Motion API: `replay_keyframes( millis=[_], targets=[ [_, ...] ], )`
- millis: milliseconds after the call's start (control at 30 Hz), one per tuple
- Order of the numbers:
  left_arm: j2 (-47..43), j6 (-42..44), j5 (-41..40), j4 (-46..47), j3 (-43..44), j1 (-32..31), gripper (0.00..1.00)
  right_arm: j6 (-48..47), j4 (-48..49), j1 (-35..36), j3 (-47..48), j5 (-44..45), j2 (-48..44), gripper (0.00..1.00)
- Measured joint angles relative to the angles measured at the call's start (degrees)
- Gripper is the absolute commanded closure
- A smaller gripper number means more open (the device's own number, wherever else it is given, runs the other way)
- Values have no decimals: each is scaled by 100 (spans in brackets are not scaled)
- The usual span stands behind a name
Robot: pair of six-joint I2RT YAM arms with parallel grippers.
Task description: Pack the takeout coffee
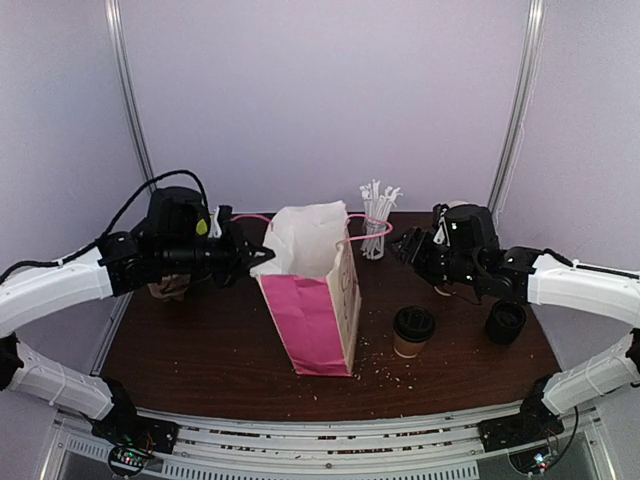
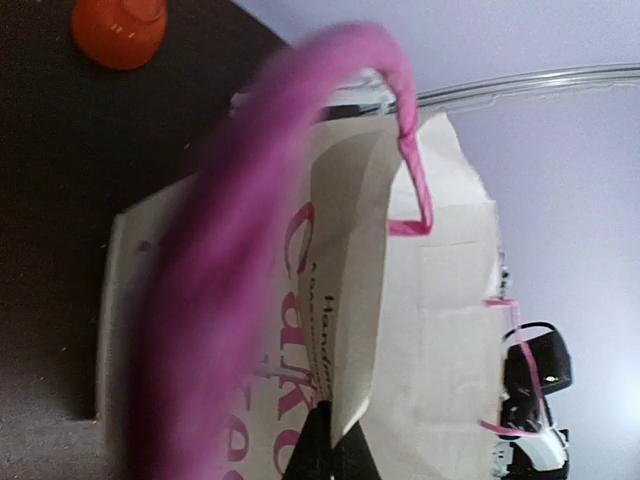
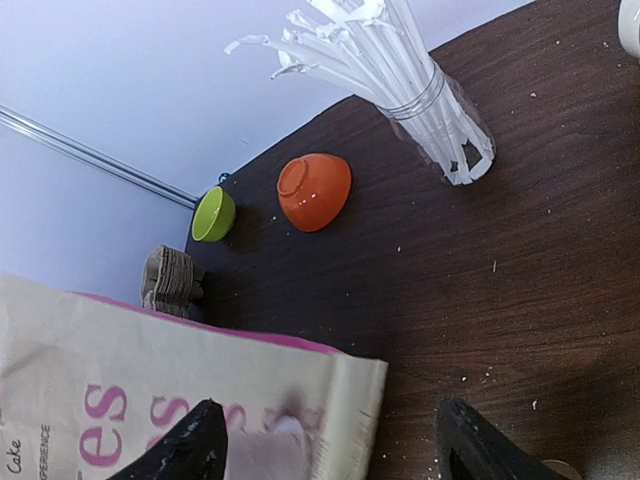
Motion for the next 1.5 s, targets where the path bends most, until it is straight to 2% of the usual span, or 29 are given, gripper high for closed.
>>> replay_keyframes(
  millis=[100,200,433,767,1100,1267,1500],
  targets=[
    [-15,149,-24,-13,798,-24,100,-61,-52,-4,37,28,-70,25],
    [-155,227,-107,74,1034,-33,100,-116,-59,-4,92,26,-87,23],
    [-291,264,-264,94,326,-37,100,-192,-28,-7,92,-389,-289,11],
    [-107,267,-374,111,-15,-59,100,-26,-170,81,28,-957,-1309,8],
    [63,531,-345,153,-52,-59,100,-315,-929,579,546,-911,-1123,7],
    [188,1255,-251,-4,219,-59,100,-691,-1115,586,658,-424,-1073,7],
    [184,3215,-79,-455,890,-63,100,-1268,-1056,586,289,697,-1910,7]
  ],
)
